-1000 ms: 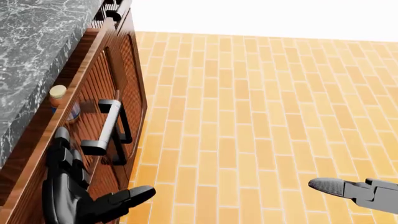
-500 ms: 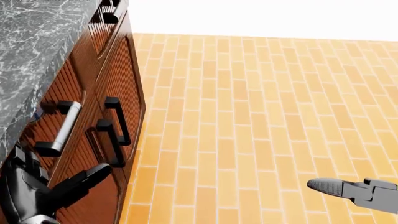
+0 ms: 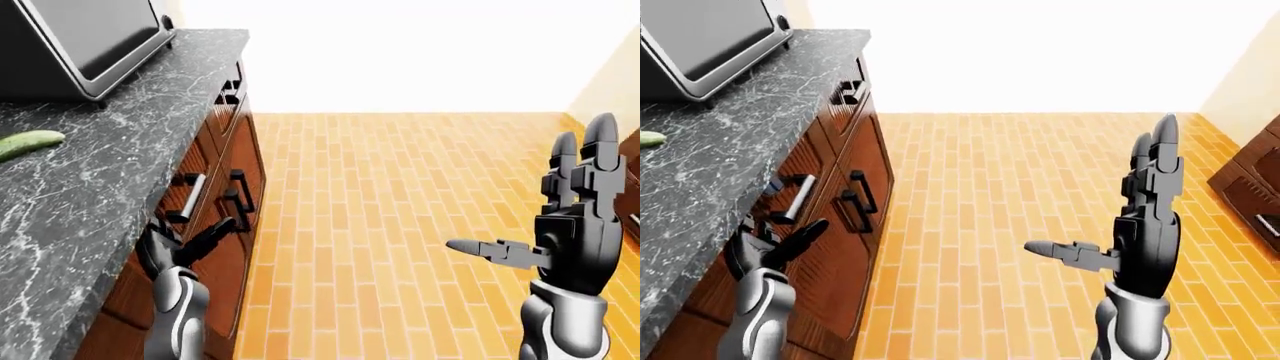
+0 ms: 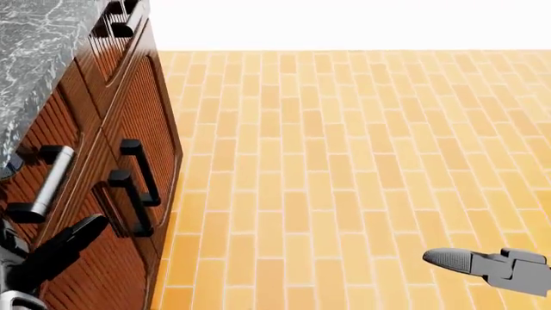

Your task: Close the right drawer.

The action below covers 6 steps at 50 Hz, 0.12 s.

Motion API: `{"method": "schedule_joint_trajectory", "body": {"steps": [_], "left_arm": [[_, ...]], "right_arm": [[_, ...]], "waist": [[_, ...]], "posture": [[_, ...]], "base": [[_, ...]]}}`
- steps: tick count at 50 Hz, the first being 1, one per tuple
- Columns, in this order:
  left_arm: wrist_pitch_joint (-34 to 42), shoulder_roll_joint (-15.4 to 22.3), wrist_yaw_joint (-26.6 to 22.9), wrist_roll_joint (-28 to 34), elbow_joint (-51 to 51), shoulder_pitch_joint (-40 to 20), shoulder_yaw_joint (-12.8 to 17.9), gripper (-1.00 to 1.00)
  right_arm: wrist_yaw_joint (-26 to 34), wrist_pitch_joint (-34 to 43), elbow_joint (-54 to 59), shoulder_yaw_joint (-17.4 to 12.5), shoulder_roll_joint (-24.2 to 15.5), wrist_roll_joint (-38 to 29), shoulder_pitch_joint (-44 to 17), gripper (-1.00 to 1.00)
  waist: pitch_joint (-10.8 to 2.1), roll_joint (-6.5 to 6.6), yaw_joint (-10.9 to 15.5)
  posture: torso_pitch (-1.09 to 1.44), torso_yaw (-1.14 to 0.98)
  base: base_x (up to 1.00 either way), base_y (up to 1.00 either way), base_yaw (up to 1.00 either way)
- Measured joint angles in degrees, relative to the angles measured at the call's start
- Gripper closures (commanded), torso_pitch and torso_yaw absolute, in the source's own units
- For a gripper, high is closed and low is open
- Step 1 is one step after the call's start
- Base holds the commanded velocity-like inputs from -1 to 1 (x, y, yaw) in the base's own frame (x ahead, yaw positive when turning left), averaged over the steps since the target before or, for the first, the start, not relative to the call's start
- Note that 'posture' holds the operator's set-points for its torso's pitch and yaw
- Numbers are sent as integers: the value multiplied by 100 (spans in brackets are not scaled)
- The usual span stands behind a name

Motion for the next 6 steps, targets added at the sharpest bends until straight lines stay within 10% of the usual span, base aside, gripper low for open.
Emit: {"method": "schedule_joint_trajectory", "body": {"steps": [6], "left_arm": [[80,86,69,-196,-27,22,223,-100]], "right_arm": [[-30,2,11,-22,-3,-1,4,-100]], "waist": [[-8,28,-29]], "posture": [[0,0]], "base": [[0,0,0]]}}
